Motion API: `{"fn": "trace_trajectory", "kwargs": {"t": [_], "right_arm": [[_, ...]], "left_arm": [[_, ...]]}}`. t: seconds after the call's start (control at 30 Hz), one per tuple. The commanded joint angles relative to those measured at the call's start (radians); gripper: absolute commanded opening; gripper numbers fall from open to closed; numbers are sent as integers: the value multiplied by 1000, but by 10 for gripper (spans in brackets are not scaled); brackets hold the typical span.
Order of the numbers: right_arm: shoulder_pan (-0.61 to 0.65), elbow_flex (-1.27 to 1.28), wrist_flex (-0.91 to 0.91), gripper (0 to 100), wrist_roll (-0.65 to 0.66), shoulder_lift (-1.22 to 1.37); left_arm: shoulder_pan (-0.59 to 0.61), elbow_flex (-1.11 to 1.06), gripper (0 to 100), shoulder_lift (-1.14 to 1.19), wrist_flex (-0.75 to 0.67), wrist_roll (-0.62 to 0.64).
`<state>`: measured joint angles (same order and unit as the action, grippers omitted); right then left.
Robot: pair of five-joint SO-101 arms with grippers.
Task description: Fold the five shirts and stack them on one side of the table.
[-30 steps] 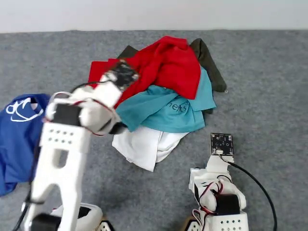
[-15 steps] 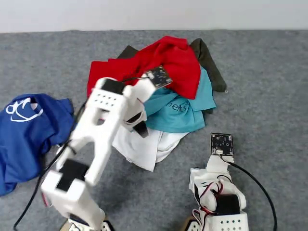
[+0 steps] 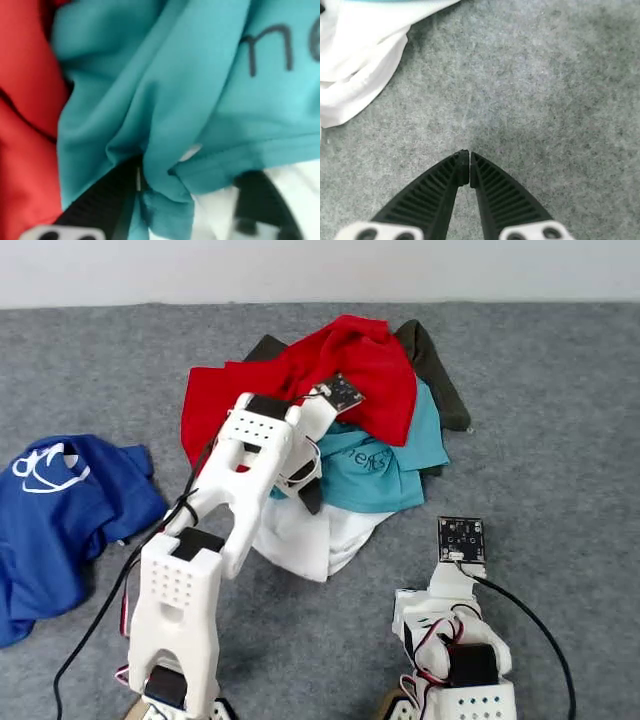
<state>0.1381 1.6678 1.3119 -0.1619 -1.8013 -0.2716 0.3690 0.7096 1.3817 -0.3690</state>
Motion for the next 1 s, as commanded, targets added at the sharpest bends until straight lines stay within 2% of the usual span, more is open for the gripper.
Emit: {"fn": "trace_trajectory", "kwargs": {"t": [0.0, 0.07, 0.27, 0.4, 0.63, 0.8, 0.97], "right_arm": [[4, 14, -7, 9, 11, -10], [4, 14, -7, 9, 11, -10], [4, 14, -7, 9, 11, -10], [4, 14, -7, 9, 11, -10], [4, 14, -7, 9, 11, -10], [4, 14, -7, 9, 11, -10], [4, 14, -7, 9, 11, -10]], "left_arm": [[-5, 31, 108, 8, 8, -12], [-5, 35, 8, 8, 9, -35], [71, 35, 12, -133, 71, -43], [143, 35, 12, -367, 109, 23], [281, 35, 12, -773, 86, 117], [446, 35, 12, -925, 9, 126], [667, 35, 12, -971, -101, 126]]}}
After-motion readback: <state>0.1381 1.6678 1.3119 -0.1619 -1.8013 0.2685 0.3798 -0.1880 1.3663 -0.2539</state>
